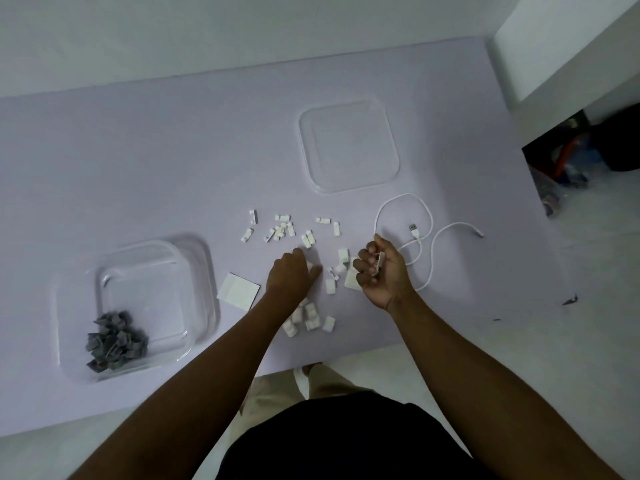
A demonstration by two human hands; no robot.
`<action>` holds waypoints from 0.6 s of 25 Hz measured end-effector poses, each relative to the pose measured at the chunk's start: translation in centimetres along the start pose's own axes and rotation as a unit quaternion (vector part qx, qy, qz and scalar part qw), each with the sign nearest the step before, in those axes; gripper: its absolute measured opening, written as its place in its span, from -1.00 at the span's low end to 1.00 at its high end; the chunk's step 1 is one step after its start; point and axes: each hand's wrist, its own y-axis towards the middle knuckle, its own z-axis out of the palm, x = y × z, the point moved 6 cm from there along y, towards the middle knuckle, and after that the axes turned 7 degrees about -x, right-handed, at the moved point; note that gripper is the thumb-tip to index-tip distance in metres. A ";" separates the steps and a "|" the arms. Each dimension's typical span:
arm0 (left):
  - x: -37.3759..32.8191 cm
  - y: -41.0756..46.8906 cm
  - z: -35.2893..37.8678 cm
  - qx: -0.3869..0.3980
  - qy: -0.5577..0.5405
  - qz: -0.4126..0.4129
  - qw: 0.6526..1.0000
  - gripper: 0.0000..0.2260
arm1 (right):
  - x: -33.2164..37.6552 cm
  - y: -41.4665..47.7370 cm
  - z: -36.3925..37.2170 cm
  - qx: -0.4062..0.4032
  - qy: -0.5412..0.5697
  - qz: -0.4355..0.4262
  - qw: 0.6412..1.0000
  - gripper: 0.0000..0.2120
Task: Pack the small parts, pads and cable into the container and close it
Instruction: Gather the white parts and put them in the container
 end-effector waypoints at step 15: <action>0.4 0.0 -2.0 -0.002 -0.119 -0.021 0.993 -0.79 | 1.9 1.3 1.3 -0.211 -0.743 -0.270 0.575 -0.72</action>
